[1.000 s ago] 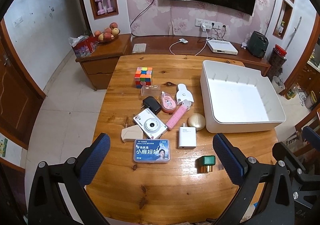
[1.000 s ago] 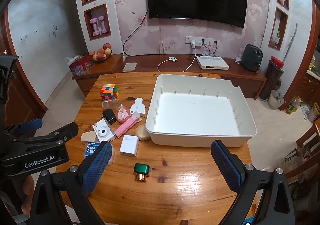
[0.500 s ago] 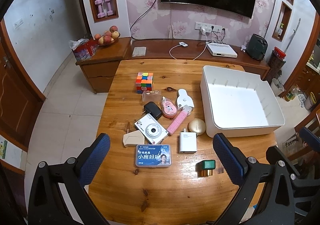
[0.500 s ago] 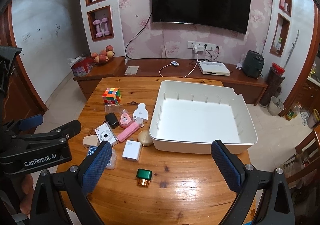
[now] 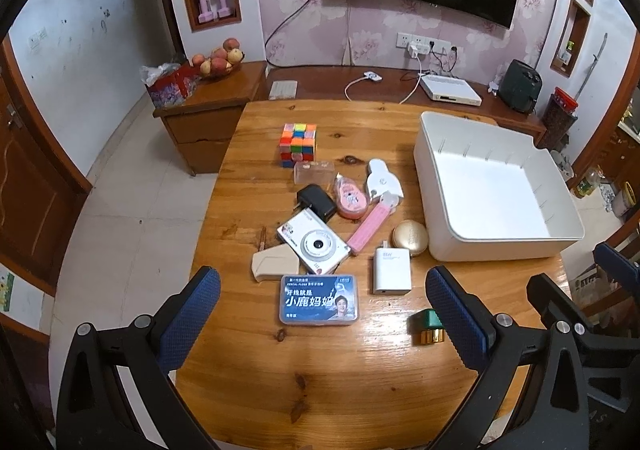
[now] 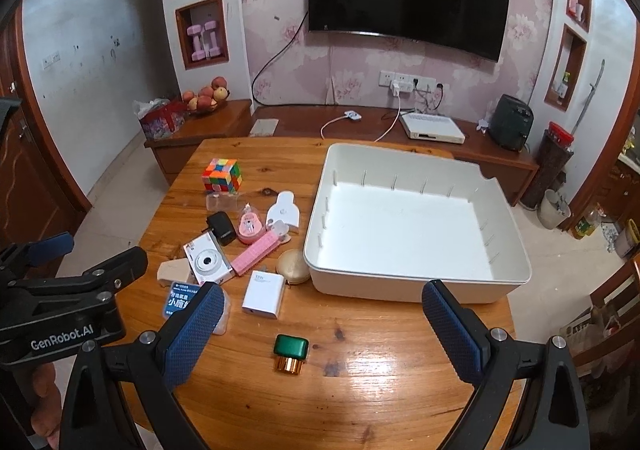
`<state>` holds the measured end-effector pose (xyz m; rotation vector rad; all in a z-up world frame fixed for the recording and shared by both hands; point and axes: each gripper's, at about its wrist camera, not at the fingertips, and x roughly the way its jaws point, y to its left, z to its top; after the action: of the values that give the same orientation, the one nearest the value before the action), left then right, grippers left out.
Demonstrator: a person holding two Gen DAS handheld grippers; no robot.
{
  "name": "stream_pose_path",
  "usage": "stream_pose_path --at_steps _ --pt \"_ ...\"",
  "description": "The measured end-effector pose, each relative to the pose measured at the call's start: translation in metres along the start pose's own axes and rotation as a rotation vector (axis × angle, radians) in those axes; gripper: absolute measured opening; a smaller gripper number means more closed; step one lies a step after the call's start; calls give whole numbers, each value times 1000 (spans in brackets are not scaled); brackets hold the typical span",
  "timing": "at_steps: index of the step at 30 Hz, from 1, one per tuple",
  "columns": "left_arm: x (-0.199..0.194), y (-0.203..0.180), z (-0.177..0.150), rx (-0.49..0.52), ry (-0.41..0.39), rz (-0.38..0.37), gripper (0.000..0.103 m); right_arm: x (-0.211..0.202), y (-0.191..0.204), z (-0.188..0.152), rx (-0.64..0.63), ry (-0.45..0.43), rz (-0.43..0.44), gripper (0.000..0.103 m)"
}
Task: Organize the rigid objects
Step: 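Reach the right tool to the green-capped gold jar and close on it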
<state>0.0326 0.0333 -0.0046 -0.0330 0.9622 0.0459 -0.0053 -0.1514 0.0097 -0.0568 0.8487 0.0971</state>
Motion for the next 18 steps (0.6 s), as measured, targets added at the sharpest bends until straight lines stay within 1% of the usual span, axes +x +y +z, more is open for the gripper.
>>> stream_pose_path --at_steps 2,10,15,18 --pt "7 5 -3 -14 12 -19 102 8 0 -2 9 20 9 100" --pt "31 18 -11 -53 49 -23 102 36 4 -9 15 57 9 100" --pt "50 30 -16 -84 75 -11 102 64 5 -18 38 121 23 100" --pt "66 42 -22 -119 106 3 102 82 4 -24 60 167 27 98"
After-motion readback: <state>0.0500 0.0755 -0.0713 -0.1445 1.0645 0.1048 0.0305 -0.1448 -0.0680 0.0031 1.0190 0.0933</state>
